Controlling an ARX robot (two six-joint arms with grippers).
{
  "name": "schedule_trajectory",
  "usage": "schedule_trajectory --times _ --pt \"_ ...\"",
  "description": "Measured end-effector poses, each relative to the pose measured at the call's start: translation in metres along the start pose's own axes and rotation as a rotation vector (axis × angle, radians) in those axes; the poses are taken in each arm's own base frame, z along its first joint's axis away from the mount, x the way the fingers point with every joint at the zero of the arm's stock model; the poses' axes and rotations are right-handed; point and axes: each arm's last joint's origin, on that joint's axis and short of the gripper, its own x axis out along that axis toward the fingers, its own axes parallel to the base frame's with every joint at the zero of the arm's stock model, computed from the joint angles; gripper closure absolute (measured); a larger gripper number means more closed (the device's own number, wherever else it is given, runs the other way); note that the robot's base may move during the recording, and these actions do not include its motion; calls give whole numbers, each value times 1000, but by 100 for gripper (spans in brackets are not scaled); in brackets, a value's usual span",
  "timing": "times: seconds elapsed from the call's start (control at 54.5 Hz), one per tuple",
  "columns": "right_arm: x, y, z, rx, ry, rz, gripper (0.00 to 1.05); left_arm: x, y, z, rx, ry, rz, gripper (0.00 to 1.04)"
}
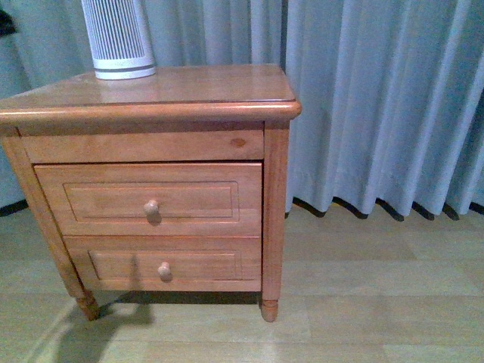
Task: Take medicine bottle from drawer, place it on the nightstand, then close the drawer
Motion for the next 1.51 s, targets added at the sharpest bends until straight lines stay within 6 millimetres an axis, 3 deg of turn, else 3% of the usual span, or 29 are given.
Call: schedule_trajectory --times 0.147,0.22,0.275,0.386,0.496,0.9,1.505 --pt "0 0 0 0 0 0 7 62 -1 -36 6 76 -11 6" --pt "0 0 0 0 0 0 7 89 3 -70 16 136 11 6" --pt "0 0 0 0 0 0 7 109 10 -106 21 206 45 6" --pt "0 0 0 0 0 0 7 126 19 -143 41 271 77 6" --pt "0 0 0 0 0 0 7 140 24 -162 55 291 99 6" --pt "0 0 0 0 0 0 7 177 22 -192 63 279 128 6" --pt "0 0 0 0 0 0 7 219 20 -192 109 197 137 6"
